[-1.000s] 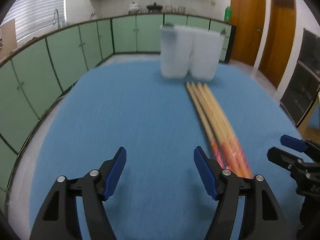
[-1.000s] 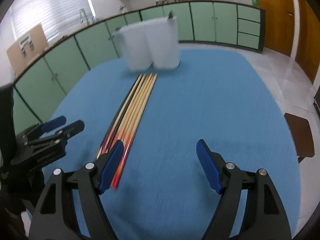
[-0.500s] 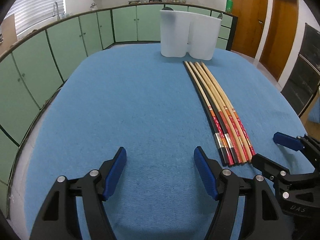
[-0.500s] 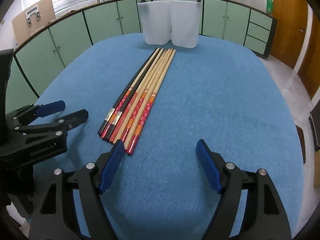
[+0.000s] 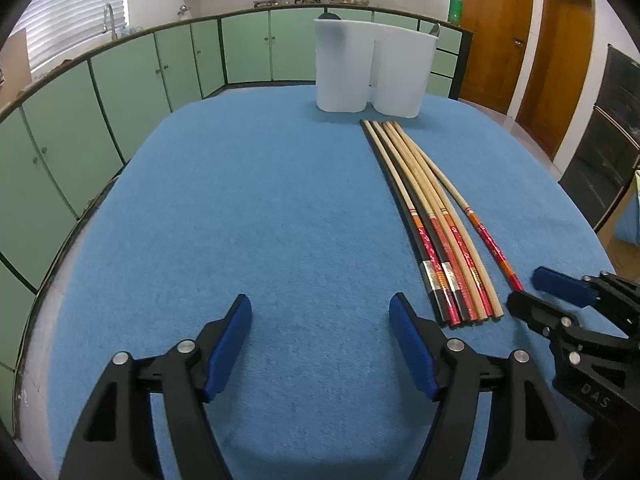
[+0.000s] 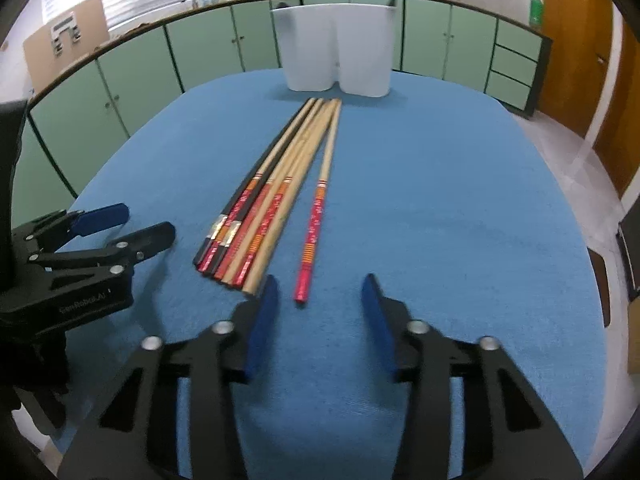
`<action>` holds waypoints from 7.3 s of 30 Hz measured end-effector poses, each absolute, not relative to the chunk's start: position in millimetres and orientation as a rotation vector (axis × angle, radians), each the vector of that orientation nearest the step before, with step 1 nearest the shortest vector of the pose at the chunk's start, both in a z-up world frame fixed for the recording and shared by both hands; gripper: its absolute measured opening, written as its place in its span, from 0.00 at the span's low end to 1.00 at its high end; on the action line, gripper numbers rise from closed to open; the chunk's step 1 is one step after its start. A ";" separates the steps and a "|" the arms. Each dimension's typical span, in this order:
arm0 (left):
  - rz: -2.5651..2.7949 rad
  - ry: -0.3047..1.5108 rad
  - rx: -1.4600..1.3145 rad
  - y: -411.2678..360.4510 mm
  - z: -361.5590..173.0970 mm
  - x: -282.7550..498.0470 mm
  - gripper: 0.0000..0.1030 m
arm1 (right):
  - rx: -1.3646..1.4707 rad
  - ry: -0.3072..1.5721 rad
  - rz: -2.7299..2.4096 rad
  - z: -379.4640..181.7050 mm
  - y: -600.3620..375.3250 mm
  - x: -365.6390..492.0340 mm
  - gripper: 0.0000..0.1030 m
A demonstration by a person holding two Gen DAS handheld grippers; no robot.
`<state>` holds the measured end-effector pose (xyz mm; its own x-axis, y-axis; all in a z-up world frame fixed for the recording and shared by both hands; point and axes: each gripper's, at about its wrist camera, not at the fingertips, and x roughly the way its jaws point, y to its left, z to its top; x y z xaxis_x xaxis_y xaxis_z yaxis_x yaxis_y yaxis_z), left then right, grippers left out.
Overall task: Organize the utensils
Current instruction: 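Move both tools back over the chopsticks, then grasp one chopstick with the right tool while the left tool grasps another, then carry both chopsticks to the white holder and drop them in, then open both tools and move them back over the remaining chopsticks, then grasp a chopstick with the right tool while the left tool grasps another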
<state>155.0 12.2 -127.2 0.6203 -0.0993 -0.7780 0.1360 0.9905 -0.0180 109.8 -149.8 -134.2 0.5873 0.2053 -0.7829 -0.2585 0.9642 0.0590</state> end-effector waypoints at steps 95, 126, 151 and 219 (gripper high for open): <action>-0.325 0.460 0.015 5.5 75.4 199.9 0.06 | -0.031 0.558 0.405 101.2 -202.1 210.3 0.05; -0.312 0.440 0.042 -28.7 84.0 355.4 0.06 | -0.026 0.603 0.329 99.9 -192.7 352.8 0.06; -0.229 0.630 0.034 12.8 -19.8 198.4 0.60 | 0.065 0.657 0.244 -9.5 -212.1 177.4 0.86; -0.248 0.892 0.100 -19.9 -132.5 138.1 0.63 | -0.018 0.899 0.230 -136.4 -161.7 121.2 0.06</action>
